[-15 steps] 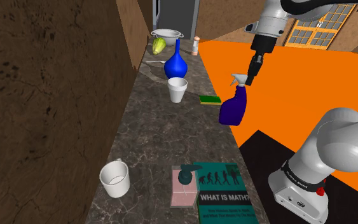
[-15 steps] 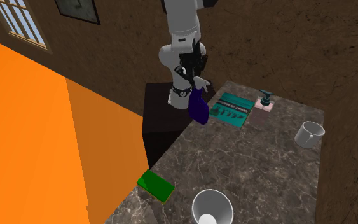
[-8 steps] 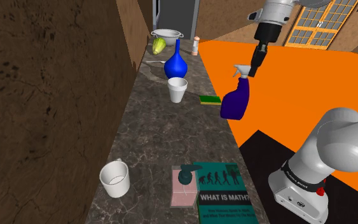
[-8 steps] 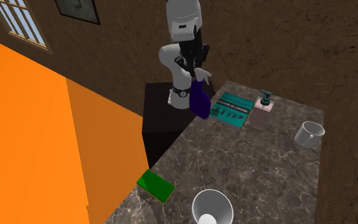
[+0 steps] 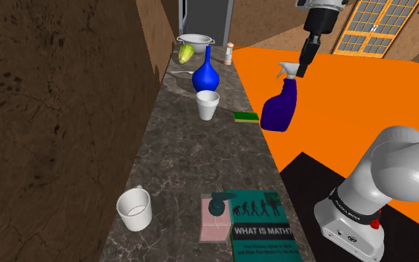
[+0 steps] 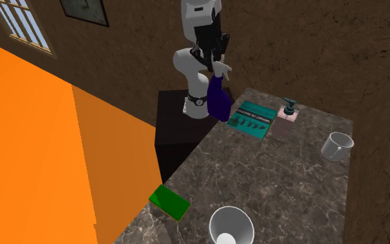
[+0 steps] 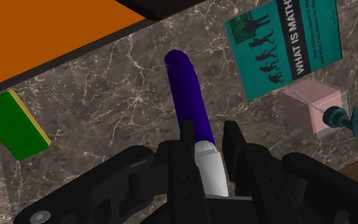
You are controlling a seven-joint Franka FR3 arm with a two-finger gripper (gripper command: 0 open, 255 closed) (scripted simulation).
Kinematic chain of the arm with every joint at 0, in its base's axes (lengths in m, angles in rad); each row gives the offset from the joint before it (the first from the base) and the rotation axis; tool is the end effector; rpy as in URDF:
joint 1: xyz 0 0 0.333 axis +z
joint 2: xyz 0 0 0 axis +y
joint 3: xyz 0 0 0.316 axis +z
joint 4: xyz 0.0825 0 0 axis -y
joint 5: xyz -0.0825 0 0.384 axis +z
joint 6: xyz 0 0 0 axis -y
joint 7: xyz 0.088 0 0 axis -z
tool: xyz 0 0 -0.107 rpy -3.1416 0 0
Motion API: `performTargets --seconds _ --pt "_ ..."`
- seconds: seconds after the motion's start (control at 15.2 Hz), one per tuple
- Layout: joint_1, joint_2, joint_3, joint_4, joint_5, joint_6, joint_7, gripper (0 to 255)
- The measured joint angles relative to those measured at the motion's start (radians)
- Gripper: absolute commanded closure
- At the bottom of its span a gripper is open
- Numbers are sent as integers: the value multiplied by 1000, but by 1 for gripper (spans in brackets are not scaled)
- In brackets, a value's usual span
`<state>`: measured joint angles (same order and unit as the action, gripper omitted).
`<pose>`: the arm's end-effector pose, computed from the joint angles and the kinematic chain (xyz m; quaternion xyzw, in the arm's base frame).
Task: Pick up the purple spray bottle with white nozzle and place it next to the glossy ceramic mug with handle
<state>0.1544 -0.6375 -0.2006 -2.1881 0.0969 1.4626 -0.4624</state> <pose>0.3412 -0.0242 0.6086 -0.9661 -0.2295 0.0221 0.1159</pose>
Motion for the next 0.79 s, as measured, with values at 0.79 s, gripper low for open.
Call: performTargets --seconds 0.79 --pt "12 57 -1 205 12 -146 21 255"
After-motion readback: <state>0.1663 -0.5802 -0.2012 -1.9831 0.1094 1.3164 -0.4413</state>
